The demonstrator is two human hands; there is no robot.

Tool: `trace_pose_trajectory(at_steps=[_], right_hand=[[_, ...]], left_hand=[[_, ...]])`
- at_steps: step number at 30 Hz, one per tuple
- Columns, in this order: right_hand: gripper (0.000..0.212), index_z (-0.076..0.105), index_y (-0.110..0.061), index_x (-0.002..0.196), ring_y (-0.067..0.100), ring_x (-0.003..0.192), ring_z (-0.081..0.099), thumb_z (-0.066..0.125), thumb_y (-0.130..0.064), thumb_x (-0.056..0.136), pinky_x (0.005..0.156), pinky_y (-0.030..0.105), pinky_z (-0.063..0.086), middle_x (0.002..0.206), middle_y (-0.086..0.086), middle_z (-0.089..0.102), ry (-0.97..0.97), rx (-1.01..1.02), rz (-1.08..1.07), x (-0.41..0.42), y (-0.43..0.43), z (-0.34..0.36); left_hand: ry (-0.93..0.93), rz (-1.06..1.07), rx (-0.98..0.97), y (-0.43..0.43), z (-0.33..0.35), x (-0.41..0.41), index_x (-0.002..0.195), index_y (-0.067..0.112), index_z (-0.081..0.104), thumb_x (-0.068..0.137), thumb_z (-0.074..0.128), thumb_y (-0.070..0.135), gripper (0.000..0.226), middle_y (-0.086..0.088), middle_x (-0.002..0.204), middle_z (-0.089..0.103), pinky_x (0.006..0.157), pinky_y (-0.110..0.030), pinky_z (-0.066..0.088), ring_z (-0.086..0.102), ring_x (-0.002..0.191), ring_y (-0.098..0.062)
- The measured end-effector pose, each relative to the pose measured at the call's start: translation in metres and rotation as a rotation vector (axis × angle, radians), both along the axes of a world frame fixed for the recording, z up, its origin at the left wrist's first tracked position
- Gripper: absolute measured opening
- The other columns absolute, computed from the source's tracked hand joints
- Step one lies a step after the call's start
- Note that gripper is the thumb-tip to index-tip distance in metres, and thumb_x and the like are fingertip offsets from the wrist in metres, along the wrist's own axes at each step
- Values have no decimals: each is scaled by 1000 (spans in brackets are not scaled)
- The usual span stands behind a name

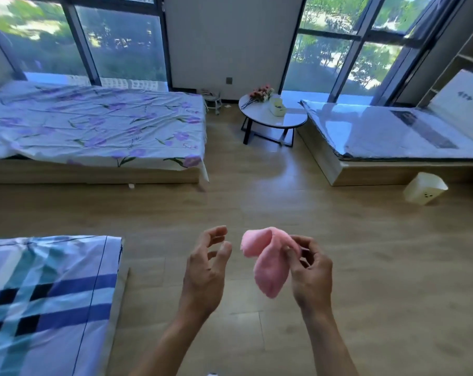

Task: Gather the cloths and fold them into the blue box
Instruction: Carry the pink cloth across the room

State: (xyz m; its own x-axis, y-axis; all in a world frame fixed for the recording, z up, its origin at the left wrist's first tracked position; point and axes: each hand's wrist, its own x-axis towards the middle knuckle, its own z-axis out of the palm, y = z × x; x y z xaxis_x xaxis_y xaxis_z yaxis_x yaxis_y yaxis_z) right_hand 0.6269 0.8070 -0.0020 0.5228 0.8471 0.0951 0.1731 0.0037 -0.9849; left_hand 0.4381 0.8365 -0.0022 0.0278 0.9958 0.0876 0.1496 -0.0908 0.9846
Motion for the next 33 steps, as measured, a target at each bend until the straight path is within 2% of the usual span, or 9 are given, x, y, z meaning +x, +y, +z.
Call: trace_pose_trajectory(at_steps=[6, 12, 15, 17, 23, 29, 33], right_hand=[[16, 71, -24, 92, 14, 77, 69, 68, -8, 93, 66, 22, 54, 86, 2, 75, 62, 44, 21, 43, 118, -2], [15, 72, -21, 93, 8, 75, 67, 70, -6, 92, 64, 19, 53, 86, -1, 75, 96, 72, 100, 96, 253, -12], [15, 72, -20, 92, 5, 74, 66, 68, -5, 92, 63, 18, 52, 86, -2, 75, 97, 61, 145, 122, 322, -5], [14, 72, -19, 92, 4, 74, 66, 68, -5, 92, 62, 18, 52, 86, -3, 74, 83, 62, 178, 146, 375, 0], [12, 73, -17, 95, 2, 72, 65, 69, -6, 92, 61, 17, 51, 87, -1, 75, 96, 39, 213, 181, 476, 10], [11, 73, -13, 96, 4, 72, 66, 70, -3, 91, 62, 20, 54, 87, 2, 75, 137, 18, 217, 209, 580, -3], [12, 73, -13, 95, 5, 72, 66, 70, -3, 90, 62, 20, 54, 87, 3, 75, 97, -9, 235, 220, 666, -14]], left_hand=[[-4, 61, 34, 110, 6, 40, 121, 23, 62, 90, 51, 37, 36, 11, 119, 67, 87, -9, 47, 61, 112, 0], [-21, 141, 52, 228, -2, 99, 119, 21, 63, 89, 53, 34, 33, 8, 118, 68, 93, -19, 48, 62, 112, -4], [-45, 182, 48, 285, 3, 125, 119, 20, 63, 88, 55, 39, 37, 6, 116, 69, 94, -23, 49, 63, 111, -7], [-50, 222, 62, 330, 10, 148, 119, 20, 63, 85, 54, 45, 43, 7, 115, 69, 92, -22, 47, 63, 111, -7], [-61, 269, 47, 417, 16, 185, 117, 22, 63, 89, 54, 32, 32, 6, 114, 69, 89, -10, 45, 63, 109, -6], [-59, 265, 43, 526, 1, 218, 117, 22, 64, 88, 55, 34, 32, 5, 114, 69, 86, -9, 46, 63, 109, -7], [-88, 271, 23, 619, -14, 229, 116, 27, 64, 83, 54, 48, 41, 6, 115, 70, 90, -18, 48, 64, 112, -9]])
